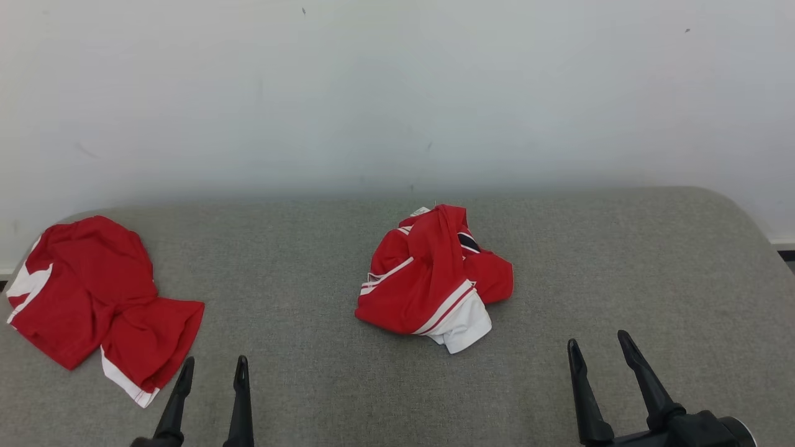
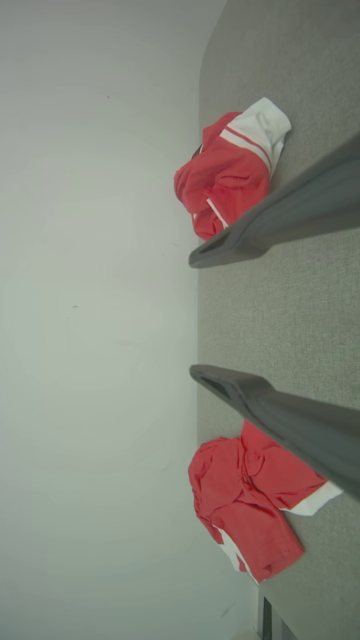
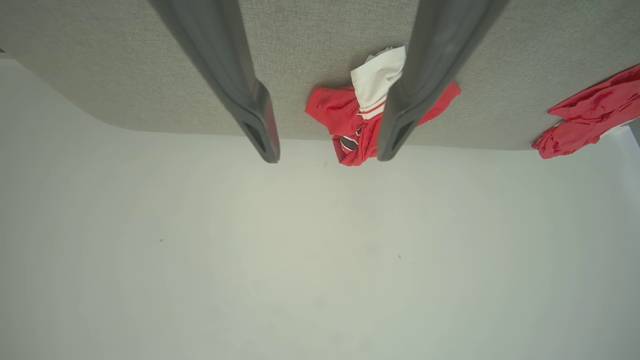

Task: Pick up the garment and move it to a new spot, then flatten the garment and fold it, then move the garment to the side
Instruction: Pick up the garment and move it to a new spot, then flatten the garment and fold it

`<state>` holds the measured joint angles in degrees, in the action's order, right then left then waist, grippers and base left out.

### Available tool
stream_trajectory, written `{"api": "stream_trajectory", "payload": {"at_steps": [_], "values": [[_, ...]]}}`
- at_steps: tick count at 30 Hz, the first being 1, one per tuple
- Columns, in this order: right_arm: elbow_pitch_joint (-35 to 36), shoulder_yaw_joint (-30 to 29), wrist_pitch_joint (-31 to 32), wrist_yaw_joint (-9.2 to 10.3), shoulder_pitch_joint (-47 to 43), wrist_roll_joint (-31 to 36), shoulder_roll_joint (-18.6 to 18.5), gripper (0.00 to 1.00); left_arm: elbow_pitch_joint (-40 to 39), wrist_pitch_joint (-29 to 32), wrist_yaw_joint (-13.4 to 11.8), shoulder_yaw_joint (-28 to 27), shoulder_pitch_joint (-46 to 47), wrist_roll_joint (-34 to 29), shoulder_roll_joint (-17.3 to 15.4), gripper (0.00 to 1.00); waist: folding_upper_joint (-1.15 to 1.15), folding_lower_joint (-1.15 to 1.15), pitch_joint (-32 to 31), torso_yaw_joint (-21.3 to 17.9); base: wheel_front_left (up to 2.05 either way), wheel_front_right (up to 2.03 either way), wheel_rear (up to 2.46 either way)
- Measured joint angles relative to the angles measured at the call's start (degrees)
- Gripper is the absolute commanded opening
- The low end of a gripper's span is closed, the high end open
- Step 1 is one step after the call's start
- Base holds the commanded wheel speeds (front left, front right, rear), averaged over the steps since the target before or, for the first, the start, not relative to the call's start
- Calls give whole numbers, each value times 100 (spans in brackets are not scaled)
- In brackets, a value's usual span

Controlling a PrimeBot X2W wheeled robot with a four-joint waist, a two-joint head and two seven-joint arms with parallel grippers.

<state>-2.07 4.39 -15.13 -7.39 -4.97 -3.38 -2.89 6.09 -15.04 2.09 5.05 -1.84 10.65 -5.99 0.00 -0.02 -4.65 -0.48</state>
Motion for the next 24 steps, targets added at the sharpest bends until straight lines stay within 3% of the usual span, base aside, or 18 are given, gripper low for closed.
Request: {"api": "stream_trajectory", "payload": {"at_steps": [9,24], "values": [[118,-97,1,0,-209,3,0,100,-344,0,152,-121,-431,-223,215,100,0,1,-63,51,0,0,0],[141,-99,1,0,-206,-12,0,100,-472,0,40,78,-492,-432,303,100,0,2,9,32,0,0,0]]}}
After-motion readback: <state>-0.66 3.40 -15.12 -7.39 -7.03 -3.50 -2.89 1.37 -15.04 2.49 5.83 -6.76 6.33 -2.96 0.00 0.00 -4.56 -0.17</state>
